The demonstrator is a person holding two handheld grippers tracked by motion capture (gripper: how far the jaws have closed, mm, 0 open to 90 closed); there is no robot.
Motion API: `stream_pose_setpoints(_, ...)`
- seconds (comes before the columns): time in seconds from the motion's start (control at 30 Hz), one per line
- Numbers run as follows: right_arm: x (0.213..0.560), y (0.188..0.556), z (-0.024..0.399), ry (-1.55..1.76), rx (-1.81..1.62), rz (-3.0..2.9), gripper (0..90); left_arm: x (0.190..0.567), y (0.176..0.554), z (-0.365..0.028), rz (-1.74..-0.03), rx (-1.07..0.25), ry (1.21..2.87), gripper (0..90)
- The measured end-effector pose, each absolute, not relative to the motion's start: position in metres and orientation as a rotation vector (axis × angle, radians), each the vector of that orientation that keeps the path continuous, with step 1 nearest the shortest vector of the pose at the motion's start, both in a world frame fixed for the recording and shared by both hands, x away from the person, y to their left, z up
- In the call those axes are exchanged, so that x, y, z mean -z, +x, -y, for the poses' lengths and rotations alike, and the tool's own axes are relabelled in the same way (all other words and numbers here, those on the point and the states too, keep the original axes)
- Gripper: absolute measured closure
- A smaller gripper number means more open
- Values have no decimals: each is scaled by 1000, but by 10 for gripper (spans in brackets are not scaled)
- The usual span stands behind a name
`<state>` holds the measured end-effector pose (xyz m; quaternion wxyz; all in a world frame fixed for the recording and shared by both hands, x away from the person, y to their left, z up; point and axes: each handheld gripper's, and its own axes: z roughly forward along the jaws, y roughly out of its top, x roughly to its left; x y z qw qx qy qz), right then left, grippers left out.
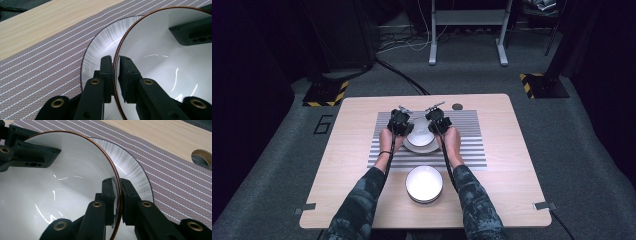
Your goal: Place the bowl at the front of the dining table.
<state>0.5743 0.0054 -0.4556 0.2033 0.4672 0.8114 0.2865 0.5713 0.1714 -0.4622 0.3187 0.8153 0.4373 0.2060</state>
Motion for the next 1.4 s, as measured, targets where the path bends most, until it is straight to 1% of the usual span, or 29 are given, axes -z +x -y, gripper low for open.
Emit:
stream_pose_setpoints(1.07, 459, 586, -1, 1380, -816, -2293, 819, 465, 577, -172, -1201, -504, 2139, 820)
stream_pose_setpoints(1.4, 465, 591, 0, 1423, -814, -2303, 804, 469, 583, -169, -1244, -453, 2139, 813)
